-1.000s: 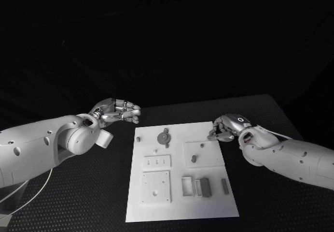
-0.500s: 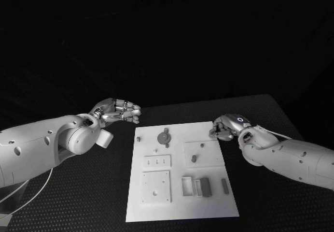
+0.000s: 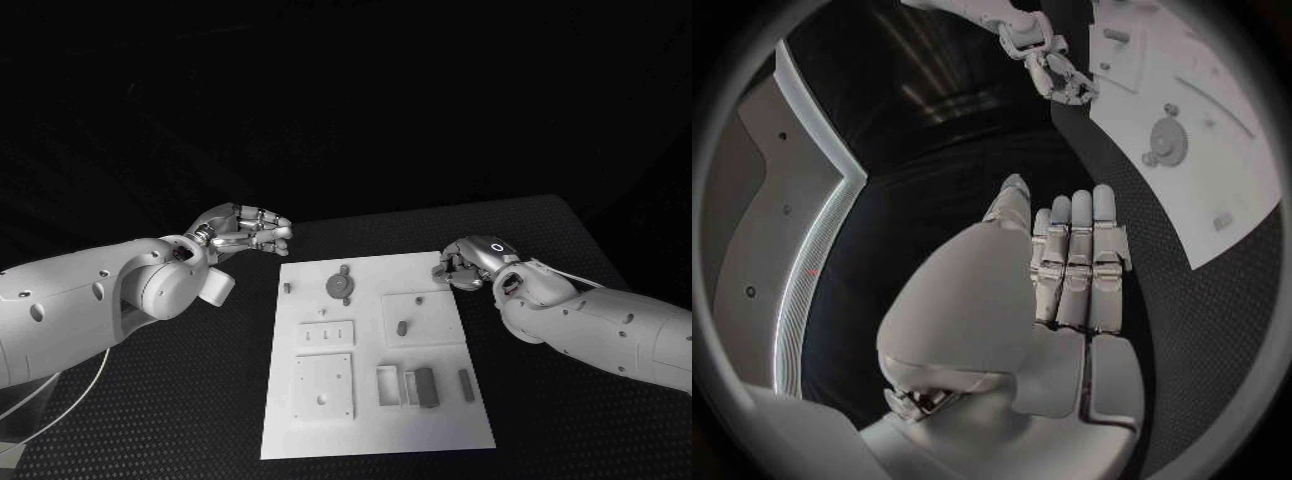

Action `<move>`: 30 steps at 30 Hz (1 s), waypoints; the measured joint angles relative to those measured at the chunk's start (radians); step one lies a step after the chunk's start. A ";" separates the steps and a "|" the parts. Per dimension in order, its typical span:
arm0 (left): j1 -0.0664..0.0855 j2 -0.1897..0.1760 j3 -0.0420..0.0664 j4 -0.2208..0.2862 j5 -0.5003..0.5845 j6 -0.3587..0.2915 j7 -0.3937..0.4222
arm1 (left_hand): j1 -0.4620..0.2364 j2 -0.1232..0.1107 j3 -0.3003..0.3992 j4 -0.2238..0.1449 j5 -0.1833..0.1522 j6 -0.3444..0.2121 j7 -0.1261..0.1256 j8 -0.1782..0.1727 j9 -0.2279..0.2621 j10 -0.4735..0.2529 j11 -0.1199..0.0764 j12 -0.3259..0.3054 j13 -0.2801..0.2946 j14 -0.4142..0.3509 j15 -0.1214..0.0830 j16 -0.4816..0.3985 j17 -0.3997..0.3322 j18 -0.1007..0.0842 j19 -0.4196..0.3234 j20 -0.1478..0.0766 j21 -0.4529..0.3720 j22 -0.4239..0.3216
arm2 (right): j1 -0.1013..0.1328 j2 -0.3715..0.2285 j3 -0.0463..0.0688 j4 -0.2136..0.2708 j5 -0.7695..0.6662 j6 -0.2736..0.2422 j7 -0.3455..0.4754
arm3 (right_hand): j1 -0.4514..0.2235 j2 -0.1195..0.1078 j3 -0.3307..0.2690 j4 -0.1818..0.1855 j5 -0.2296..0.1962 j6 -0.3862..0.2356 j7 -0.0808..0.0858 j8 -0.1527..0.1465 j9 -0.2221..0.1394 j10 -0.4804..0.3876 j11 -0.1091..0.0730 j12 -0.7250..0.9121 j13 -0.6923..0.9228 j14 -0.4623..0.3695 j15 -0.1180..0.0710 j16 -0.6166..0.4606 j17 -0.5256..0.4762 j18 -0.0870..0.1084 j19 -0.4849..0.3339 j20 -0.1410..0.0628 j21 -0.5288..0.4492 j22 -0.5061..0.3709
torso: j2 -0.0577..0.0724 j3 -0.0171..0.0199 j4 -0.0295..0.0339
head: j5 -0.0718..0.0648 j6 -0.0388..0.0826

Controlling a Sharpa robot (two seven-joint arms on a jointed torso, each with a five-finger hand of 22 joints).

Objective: Assemble the parts on the task board

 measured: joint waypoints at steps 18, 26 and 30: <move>0.000 0.000 0.000 -0.001 0.000 0.000 -0.002 | -0.001 -0.001 0.000 0.000 0.000 -0.004 0.004 -0.004 -0.001 -0.004 0.004 -0.004 0.000 0.000 0.000 -0.001 0.001 0.000 0.000 0.000 0.000 0.000 | 0.002 0.008 0.002 -0.011 0.003 0.007 0.001 | 0.041 -0.009 -0.037 0.001 0.000 -0.040 0.039 -0.099 -0.048 -0.032 0.025 -0.015 -0.002 -0.027 0.020 -0.009 -0.001 0.007 -0.014 0.014 -0.016 0.000 | 0.000 0.0007 0.0005 | -0.002 0.002; -0.001 -0.001 0.000 0.000 0.000 0.000 -0.003 | -0.001 -0.001 0.000 0.000 0.000 -0.004 0.004 -0.004 -0.001 -0.004 0.004 -0.004 0.000 0.000 0.000 -0.001 0.002 -0.002 0.000 0.000 0.000 0.000 | 0.002 0.007 0.002 -0.010 0.004 0.007 0.003 | 0.056 -0.014 -0.042 0.001 0.000 -0.043 0.042 -0.106 -0.055 -0.036 0.028 -0.015 -0.002 -0.031 0.024 -0.009 -0.001 0.007 -0.018 0.018 -0.019 0.000 | 0.000 0.0008 -0.0005 | -0.001 0.002; -0.001 -0.001 0.000 0.000 0.000 0.000 -0.004 | -0.001 -0.001 0.000 0.000 0.000 -0.004 0.004 -0.004 -0.001 -0.004 0.004 -0.004 0.000 0.000 0.000 -0.001 0.002 -0.003 0.000 0.000 0.000 0.000 | 0.002 0.006 0.002 -0.007 0.004 0.006 0.003 | 0.047 -0.024 -0.054 0.004 0.000 -0.043 0.042 -0.110 -0.058 -0.036 0.028 -0.015 -0.004 -0.031 0.025 -0.009 -0.001 0.007 -0.018 0.018 -0.019 0.000 | 0.000 0.0008 -0.0008 | -0.001 0.001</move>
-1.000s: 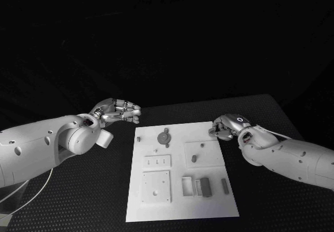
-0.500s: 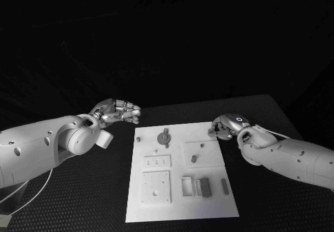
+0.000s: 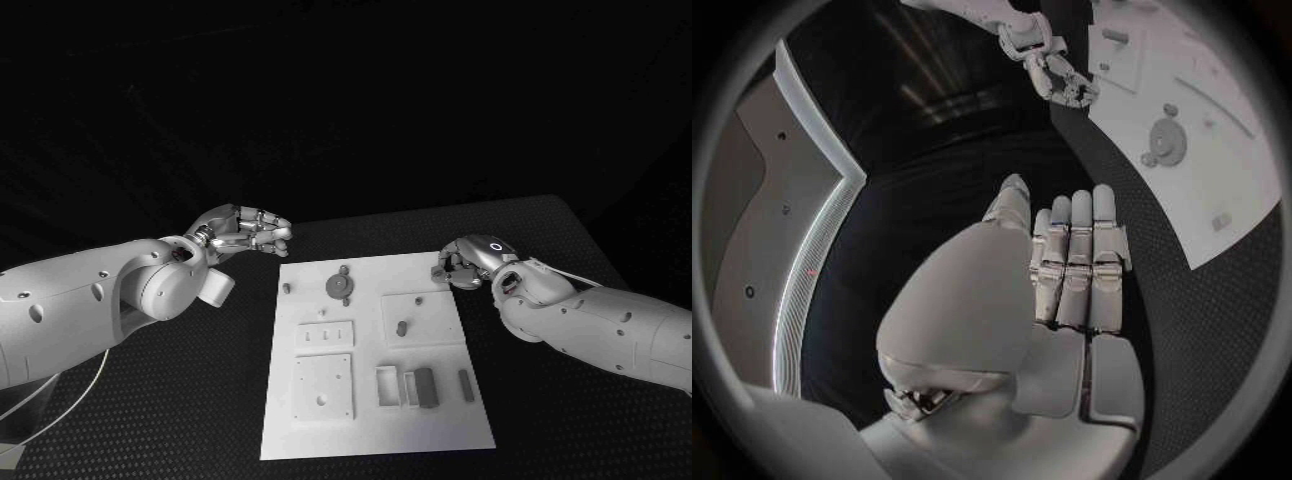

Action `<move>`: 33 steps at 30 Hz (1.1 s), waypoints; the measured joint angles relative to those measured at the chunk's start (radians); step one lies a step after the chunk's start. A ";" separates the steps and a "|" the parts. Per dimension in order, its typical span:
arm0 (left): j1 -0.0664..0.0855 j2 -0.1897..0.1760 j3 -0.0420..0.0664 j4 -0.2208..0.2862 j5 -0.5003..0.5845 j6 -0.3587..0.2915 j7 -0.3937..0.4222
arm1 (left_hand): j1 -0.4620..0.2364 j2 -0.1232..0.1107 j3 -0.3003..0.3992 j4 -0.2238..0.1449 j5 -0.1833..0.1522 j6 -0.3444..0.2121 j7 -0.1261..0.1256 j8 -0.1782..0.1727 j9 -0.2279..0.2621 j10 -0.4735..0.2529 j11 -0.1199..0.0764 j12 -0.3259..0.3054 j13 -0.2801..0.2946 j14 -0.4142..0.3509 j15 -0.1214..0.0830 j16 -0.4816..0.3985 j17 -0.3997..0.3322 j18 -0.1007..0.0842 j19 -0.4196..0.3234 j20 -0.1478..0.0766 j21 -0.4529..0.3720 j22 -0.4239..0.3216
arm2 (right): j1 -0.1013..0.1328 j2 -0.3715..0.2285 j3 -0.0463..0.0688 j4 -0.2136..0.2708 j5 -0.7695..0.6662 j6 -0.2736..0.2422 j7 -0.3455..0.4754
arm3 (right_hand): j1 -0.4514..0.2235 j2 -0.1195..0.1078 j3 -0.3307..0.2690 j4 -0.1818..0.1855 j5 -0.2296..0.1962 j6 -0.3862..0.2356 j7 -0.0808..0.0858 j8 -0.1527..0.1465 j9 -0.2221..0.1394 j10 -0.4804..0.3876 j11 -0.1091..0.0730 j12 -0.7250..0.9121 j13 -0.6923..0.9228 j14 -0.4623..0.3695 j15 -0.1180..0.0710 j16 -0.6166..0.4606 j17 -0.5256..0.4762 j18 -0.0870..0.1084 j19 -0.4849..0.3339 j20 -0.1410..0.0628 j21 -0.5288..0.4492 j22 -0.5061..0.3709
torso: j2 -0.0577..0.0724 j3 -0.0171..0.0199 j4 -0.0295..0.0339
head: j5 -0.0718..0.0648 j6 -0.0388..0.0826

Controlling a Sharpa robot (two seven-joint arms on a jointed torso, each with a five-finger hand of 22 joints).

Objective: Assemble the parts on the task board

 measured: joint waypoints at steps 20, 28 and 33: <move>0.000 -0.001 0.000 0.000 0.000 0.000 -0.002 | 0.000 0.000 0.000 0.000 0.000 -0.004 0.004 -0.004 -0.001 0.000 0.000 0.000 0.000 0.000 0.000 -0.004 0.002 -0.005 0.000 0.000 0.000 0.001 | 0.001 -0.004 0.001 0.007 0.009 0.001 0.045 | 0.181 -0.011 0.227 -0.001 0.008 -0.033 0.008 -0.060 -0.049 -0.012 0.027 0.000 -0.001 -0.009 0.028 0.000 0.000 0.000 -0.011 0.018 -0.008 0.000 | 0.000 -0.0008 0.0001 | -0.003 0.002; 0.000 -0.002 0.000 0.000 0.000 0.000 -0.003 | 0.000 0.000 0.000 0.000 0.000 -0.004 0.004 -0.004 -0.001 0.000 0.000 0.000 0.000 0.000 0.000 -0.004 0.002 -0.006 0.000 0.000 0.000 0.001 | 0.000 -0.007 0.000 0.000 0.021 0.004 0.067 | 0.179 -0.013 0.302 -0.003 0.009 -0.032 0.011 -0.066 -0.059 -0.012 0.027 0.004 -0.001 -0.009 0.028 0.000 0.000 0.000 -0.011 0.018 -0.003 0.000 | 0.000 -0.0003 0.0003 | -0.003 0.003; 0.000 -0.003 0.000 0.001 0.000 0.000 -0.004 | 0.000 0.000 0.000 0.000 0.000 -0.004 0.004 -0.004 -0.001 0.000 0.000 0.000 0.000 0.000 0.000 -0.004 0.003 -0.007 0.000 0.000 0.000 0.001 | 0.000 -0.008 0.000 -0.002 0.025 0.005 0.072 | 0.172 -0.019 0.311 -0.003 0.009 -0.033 0.012 -0.066 -0.062 -0.012 0.027 0.004 -0.001 -0.009 0.029 0.000 0.000 0.000 -0.011 0.018 -0.003 0.000 | 0.000 -0.0001 0.0002 | -0.003 0.004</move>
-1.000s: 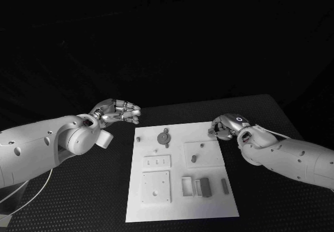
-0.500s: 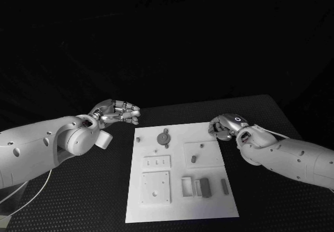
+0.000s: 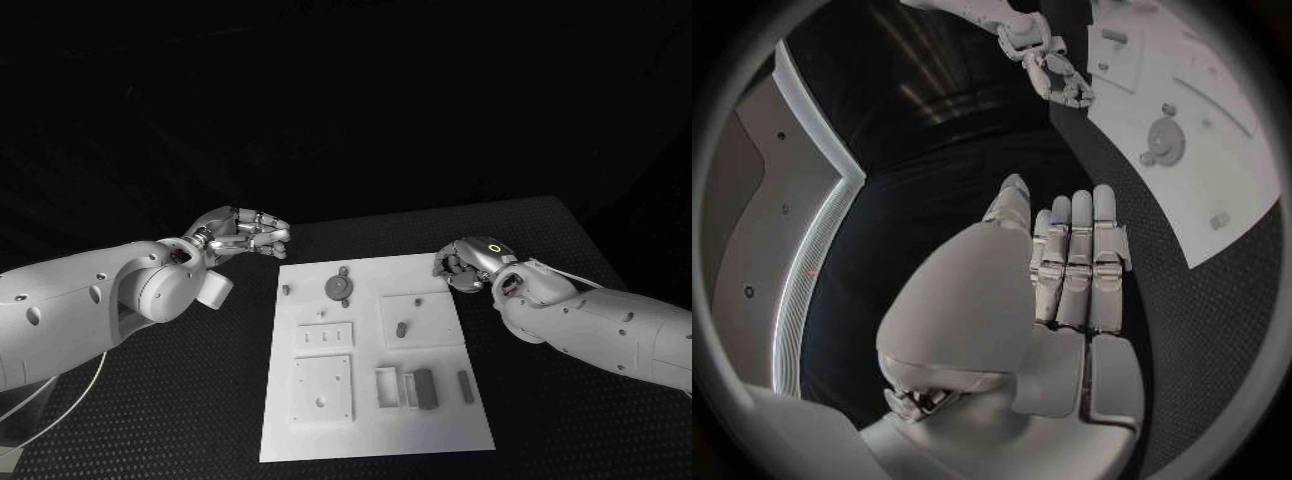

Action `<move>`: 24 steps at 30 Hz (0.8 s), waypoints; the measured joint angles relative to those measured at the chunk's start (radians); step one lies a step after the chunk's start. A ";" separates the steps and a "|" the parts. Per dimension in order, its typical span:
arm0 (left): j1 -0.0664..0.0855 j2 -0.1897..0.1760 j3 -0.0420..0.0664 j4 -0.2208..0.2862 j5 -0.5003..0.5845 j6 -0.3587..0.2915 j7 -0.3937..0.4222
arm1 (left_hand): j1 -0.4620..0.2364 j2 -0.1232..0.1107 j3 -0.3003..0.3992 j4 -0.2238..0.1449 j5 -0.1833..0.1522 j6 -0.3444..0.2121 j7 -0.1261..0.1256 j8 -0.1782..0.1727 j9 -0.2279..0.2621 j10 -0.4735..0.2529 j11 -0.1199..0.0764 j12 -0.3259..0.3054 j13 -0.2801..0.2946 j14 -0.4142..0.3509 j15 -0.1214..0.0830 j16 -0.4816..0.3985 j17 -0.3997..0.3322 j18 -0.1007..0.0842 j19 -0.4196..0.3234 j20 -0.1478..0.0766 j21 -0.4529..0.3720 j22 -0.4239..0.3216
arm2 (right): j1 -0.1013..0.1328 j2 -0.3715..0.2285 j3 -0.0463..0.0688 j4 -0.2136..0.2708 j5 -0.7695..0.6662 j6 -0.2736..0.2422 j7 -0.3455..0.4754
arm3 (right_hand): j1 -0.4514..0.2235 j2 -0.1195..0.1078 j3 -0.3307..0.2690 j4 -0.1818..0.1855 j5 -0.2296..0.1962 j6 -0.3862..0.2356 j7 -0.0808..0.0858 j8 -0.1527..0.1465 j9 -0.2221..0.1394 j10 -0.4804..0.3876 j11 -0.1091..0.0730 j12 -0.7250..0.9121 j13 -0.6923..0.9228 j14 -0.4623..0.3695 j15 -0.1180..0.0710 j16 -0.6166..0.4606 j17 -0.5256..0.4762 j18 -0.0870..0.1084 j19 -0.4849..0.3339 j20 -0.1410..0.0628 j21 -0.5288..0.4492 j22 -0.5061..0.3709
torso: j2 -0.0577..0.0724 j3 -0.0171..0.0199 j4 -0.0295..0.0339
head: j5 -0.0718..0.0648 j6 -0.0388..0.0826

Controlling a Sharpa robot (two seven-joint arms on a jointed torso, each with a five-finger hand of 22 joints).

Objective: Assemble the parts on the task board

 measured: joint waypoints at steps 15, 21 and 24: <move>0.000 -0.001 0.000 0.001 0.000 0.001 -0.002 | 0.004 -0.004 0.000 0.000 0.000 -0.004 0.004 0.000 0.000 -0.004 0.004 0.000 0.000 0.000 0.000 0.000 0.001 0.010 0.000 0.000 0.000 0.000 | 0.000 0.001 0.000 -0.013 0.006 -0.004 0.003 | -0.004 -0.004 0.023 0.000 0.000 -0.035 -0.002 -0.036 -0.022 -0.007 0.007 0.008 0.001 -0.005 0.005 0.000 0.000 0.000 -0.002 0.002 0.010 0.000 | 0.000 -0.0001 0.0002 | -0.002 0.002; 0.000 -0.001 0.000 0.001 0.000 0.001 -0.002 | 0.004 -0.004 0.000 0.000 0.000 -0.004 0.004 0.000 0.000 -0.006 0.001 0.000 0.000 0.000 0.000 0.000 0.001 0.010 0.000 0.000 -0.004 0.000 | 0.000 0.001 0.000 -0.014 0.008 -0.005 0.003 | -0.004 -0.004 0.028 0.000 0.000 -0.048 -0.002 -0.037 -0.027 -0.007 0.007 0.008 0.001 -0.005 0.005 0.004 0.000 0.000 -0.003 0.003 0.010 0.000 | 0.000 -0.0004 0.0005 | -0.002 0.003; 0.000 -0.001 0.000 0.001 0.000 0.001 -0.003 | 0.004 -0.004 0.000 0.000 0.000 -0.004 0.004 0.000 0.000 -0.006 0.001 0.000 0.000 0.000 0.000 0.000 0.001 0.010 0.000 0.000 -0.004 0.000 | 0.000 0.001 0.000 -0.014 0.008 -0.005 0.003 | -0.004 -0.004 0.028 0.000 0.000 -0.049 -0.002 -0.041 -0.027 -0.007 0.007 0.008 0.001 -0.006 0.005 0.004 0.000 0.000 -0.003 0.003 0.010 0.000 | 0.000 -0.0006 0.0005 | -0.002 0.003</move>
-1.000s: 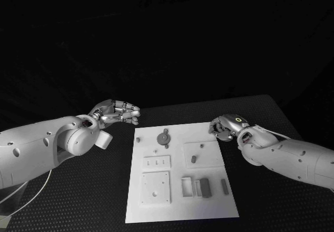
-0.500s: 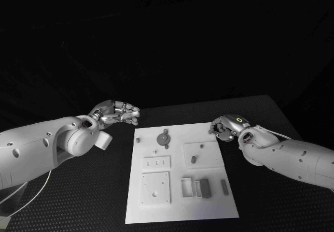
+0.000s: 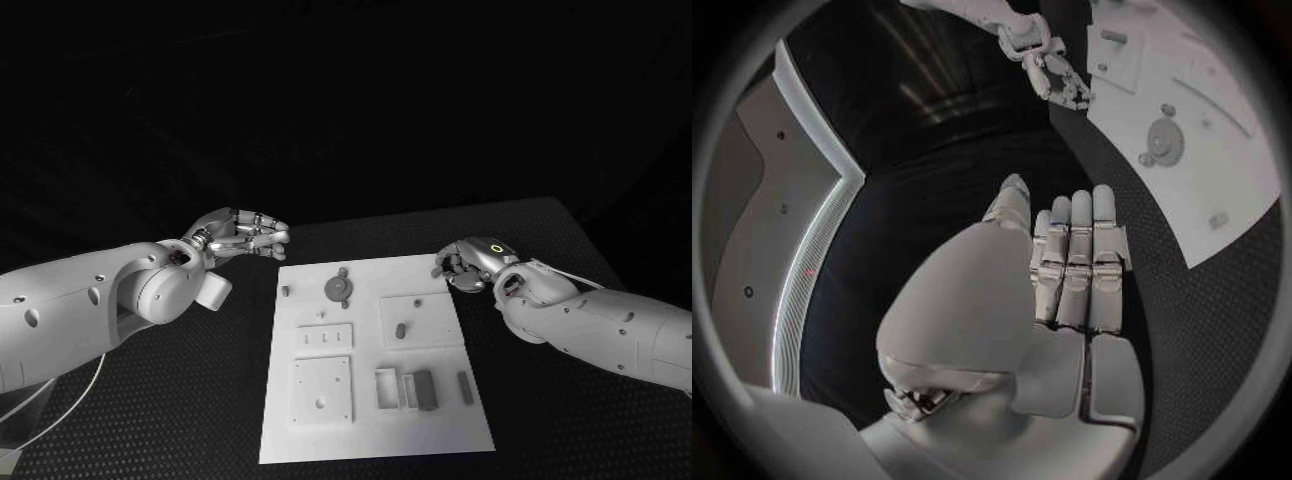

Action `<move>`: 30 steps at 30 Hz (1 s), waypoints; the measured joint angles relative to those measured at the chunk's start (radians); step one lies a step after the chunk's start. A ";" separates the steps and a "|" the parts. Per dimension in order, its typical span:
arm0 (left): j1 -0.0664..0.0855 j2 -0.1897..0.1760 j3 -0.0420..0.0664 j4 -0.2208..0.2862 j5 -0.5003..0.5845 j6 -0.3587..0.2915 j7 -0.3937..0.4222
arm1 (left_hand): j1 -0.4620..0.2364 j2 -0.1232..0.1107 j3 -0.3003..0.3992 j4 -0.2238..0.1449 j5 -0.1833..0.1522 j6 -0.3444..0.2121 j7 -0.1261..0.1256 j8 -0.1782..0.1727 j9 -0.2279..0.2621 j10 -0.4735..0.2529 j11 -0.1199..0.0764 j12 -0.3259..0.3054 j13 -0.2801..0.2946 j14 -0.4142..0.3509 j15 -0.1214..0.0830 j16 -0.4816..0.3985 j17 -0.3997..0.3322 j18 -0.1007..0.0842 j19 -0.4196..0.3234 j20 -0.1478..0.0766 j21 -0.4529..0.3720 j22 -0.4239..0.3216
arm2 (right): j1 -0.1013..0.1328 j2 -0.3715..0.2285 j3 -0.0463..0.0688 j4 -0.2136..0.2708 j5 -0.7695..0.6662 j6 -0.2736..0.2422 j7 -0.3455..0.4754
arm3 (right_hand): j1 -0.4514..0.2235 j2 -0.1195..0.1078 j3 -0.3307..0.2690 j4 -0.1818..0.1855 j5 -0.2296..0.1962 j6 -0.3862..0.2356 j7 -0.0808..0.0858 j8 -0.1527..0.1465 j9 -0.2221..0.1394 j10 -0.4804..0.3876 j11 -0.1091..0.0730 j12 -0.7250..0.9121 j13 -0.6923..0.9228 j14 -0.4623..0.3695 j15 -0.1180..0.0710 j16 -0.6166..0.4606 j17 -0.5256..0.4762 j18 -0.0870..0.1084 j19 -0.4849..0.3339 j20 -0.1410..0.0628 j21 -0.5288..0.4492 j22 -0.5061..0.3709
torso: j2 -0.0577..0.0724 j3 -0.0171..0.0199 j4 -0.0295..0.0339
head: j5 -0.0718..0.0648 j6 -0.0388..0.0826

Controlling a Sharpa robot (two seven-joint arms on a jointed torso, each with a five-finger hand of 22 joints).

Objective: Assemble the parts on the task board

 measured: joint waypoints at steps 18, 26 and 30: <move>0.000 0.000 0.000 -0.001 0.000 0.001 -0.001 | 0.000 0.000 0.000 0.000 0.000 0.000 0.000 0.000 0.000 0.000 0.000 0.000 0.000 0.000 0.000 -0.001 0.001 -0.007 0.000 0.000 0.000 0.000 | -0.002 0.003 -0.001 -0.006 0.005 0.000 -0.006 | -0.007 -0.007 0.000 0.000 -0.005 0.000 0.000 0.000 -0.003 0.000 0.000 0.000 0.000 0.000 0.000 0.000 0.000 0.000 0.000 0.000 0.004 0.000 | 0.000 -0.0009 0.0007 | -0.001 -0.001; 0.000 0.001 0.000 -0.002 0.000 0.001 -0.001 | 0.000 0.000 0.000 0.000 0.000 0.000 0.000 0.000 0.000 -0.004 0.004 0.000 0.000 0.000 0.000 -0.004 0.002 -0.007 0.000 0.000 0.000 0.000 | -0.002 0.004 -0.001 -0.008 0.006 -0.005 -0.008 | -0.007 -0.007 0.000 0.000 -0.005 0.000 0.000 0.000 -0.004 0.000 0.000 0.004 0.000 0.003 0.003 0.000 0.000 0.000 0.000 0.000 0.004 0.000 | 0.000 -0.0008 0.0006 | 0.000 -0.001; 0.000 0.001 0.000 -0.002 0.000 0.001 -0.001 | 0.000 0.000 0.000 0.000 0.000 0.000 0.000 0.000 0.000 -0.004 0.004 0.000 0.000 0.000 0.000 -0.004 0.002 -0.008 0.000 0.000 0.000 0.000 | -0.002 0.002 -0.001 -0.007 0.006 -0.008 -0.008 | -0.009 -0.009 0.000 0.000 -0.006 0.000 0.000 0.000 -0.005 0.000 0.000 0.004 0.000 0.003 0.003 0.000 0.000 0.000 0.000 0.000 0.008 0.000 | 0.000 -0.0007 0.0005 | 0.000 -0.001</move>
